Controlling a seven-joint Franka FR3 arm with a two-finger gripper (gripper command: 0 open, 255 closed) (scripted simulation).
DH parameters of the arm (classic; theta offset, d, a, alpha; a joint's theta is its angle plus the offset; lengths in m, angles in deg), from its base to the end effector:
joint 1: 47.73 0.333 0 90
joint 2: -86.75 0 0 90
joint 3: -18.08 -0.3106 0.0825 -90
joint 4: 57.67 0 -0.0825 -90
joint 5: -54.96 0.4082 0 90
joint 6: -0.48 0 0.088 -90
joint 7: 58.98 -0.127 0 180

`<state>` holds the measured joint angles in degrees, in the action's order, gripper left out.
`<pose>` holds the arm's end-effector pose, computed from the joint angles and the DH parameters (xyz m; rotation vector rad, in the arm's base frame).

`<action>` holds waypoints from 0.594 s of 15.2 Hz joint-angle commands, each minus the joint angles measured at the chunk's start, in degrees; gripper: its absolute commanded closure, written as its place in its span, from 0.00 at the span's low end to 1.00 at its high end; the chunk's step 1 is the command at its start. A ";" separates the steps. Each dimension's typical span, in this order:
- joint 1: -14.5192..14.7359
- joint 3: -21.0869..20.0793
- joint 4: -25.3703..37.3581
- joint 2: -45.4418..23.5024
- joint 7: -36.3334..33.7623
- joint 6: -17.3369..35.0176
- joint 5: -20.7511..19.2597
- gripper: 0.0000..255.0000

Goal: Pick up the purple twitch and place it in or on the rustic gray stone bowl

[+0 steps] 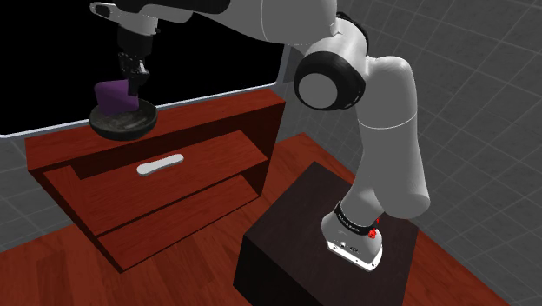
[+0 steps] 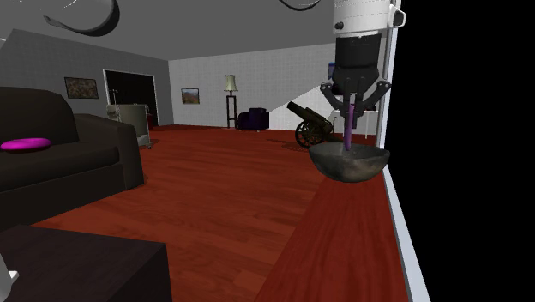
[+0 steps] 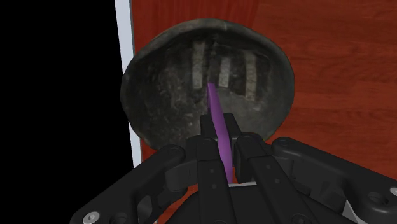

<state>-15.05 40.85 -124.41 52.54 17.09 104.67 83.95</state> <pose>0.7134 0.2509 0.4517 -2.1762 -1.9743 -0.3409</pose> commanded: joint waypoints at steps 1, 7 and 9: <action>0.02 0.00 -0.07 0.03 0.02 0.06 0.00 1.00; 0.02 0.00 -0.07 0.02 0.02 0.06 0.00 0.00; 0.02 0.00 -0.07 0.02 0.02 0.07 0.00 0.00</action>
<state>-15.03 40.85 -124.48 52.56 17.11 104.73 83.95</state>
